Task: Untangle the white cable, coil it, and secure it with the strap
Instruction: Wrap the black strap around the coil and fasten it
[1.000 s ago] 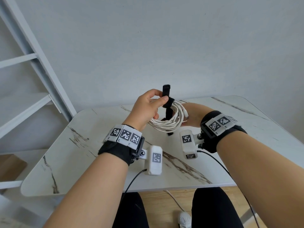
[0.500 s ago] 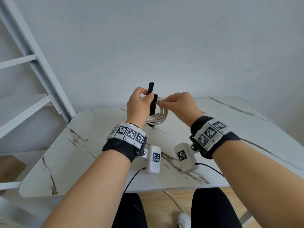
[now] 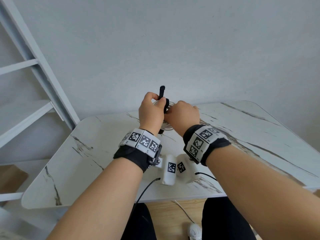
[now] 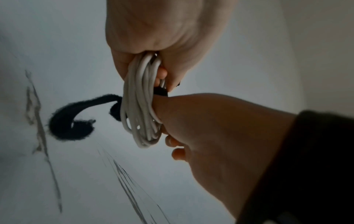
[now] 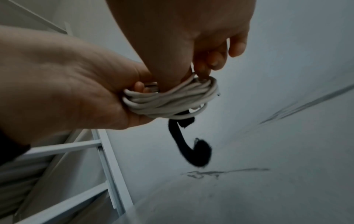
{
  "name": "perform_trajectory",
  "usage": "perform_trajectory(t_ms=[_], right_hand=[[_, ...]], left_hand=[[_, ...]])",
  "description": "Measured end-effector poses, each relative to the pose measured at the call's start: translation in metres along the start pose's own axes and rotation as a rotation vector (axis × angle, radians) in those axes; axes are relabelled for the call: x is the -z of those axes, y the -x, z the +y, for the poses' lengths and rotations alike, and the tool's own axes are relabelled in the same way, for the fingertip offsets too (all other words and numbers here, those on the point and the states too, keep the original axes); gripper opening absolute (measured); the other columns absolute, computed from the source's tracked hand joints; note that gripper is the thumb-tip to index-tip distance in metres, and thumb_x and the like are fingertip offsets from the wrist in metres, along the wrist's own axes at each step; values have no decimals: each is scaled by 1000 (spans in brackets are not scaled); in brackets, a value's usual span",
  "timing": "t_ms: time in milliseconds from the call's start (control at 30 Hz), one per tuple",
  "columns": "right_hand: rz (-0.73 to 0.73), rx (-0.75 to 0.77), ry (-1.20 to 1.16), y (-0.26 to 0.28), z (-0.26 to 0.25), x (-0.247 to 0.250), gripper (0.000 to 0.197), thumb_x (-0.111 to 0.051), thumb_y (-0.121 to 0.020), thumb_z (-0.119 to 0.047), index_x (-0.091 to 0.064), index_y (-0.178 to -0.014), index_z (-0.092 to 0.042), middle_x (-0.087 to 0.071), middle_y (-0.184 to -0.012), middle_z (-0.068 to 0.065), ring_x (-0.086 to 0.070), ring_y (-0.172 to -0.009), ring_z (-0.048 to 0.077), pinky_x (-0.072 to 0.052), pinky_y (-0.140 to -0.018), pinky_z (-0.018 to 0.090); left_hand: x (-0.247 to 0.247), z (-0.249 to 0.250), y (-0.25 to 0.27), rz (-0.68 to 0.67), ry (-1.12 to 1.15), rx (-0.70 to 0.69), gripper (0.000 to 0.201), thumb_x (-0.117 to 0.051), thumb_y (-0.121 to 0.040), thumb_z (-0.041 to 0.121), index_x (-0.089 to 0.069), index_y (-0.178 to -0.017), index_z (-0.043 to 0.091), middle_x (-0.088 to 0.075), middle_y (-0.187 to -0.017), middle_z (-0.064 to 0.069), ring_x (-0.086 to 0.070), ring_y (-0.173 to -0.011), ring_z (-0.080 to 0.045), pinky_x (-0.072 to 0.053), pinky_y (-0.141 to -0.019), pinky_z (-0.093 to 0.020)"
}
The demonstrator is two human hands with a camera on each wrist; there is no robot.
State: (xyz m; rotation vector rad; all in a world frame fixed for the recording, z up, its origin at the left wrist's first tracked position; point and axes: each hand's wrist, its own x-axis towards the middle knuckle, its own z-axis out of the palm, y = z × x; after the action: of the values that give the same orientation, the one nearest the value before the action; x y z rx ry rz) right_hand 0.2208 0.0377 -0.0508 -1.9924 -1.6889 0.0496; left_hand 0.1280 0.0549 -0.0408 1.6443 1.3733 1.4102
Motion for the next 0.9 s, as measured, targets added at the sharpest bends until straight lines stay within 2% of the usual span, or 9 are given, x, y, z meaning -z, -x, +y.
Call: perform_trajectory(t_ms=[67,167,233,333,467,567,667,700,900], right_hand=[[22,-60,-146,0,0,-4,33,-57,-80,-39,-53,-54,-19,-52,-67,-3,-52,-70,24,-37,-80,35],[79,-111,-310,1,1,-9,18,-59,-74,-31,-65,-59,-24,-64,-75,2,-59,-72,26,-46,-80,36],[69,-126,-387,3,1,-10,12,-59,-70,-29,-64,-60,-26,-65,-78,5,-59,-69,25,-49,-74,34],[46,-124,-568,6,2,-4,7,-62,-67,-27,-64,-63,-22,-63,-78,7,-55,-60,20,-41,-56,27],[-54,-143,-802,11,7,14,16,-60,-79,-16,-66,-75,-1,-49,-59,1,-39,-47,11,-31,-47,21],[-200,-178,-817,8,13,25,24,-55,-86,-21,-64,-69,-7,-45,-63,3,-40,-54,13,-33,-55,25],[-335,-178,-680,2,25,35,33,-52,-88,-30,-71,-95,-4,-62,-88,5,-56,-86,20,-47,-79,30],[-351,-163,-654,1,28,39,36,-52,-88,-31,-71,-100,-3,-63,-91,4,-57,-89,19,-48,-81,30],[-237,-93,-675,2,28,43,20,-52,-90,-16,-66,-87,-3,-54,-66,4,-49,-60,16,-43,-62,25]], left_hand=[[0,1,0,-10,15,7,9,-58,-90,28,-54,-92,19,-60,-78,9,-57,-71,-18,-50,-66,-34],[0,3,1,-21,46,5,9,-58,-90,28,-54,-91,20,-63,-82,5,-56,-67,-20,-54,-68,-40],[1,4,0,-28,33,-7,10,-58,-90,28,-54,-92,20,-62,-80,5,-56,-65,-20,-53,-66,-38],[4,3,-2,-24,34,-10,11,-58,-90,29,-55,-92,19,-61,-76,0,-52,-59,-20,-49,-61,-36],[9,0,-4,-46,0,-47,13,-59,-89,29,-56,-93,17,-54,-72,-3,-46,-54,-18,-42,-54,-33],[10,-1,-3,-80,-40,-88,14,-60,-89,29,-56,-92,16,-55,-72,-3,-52,-57,-21,-44,-53,-30],[10,-3,-2,-106,-88,-111,14,-60,-91,28,-58,-95,14,-50,-70,4,-48,-55,-13,-41,-50,-23],[10,-4,-2,-109,-92,-117,15,-59,-92,28,-58,-96,13,-49,-71,5,-47,-55,-10,-41,-50,-22],[6,-3,-1,-111,-114,-132,15,-58,-92,28,-57,-97,14,-49,-69,6,-45,-57,-10,-38,-51,-22]])
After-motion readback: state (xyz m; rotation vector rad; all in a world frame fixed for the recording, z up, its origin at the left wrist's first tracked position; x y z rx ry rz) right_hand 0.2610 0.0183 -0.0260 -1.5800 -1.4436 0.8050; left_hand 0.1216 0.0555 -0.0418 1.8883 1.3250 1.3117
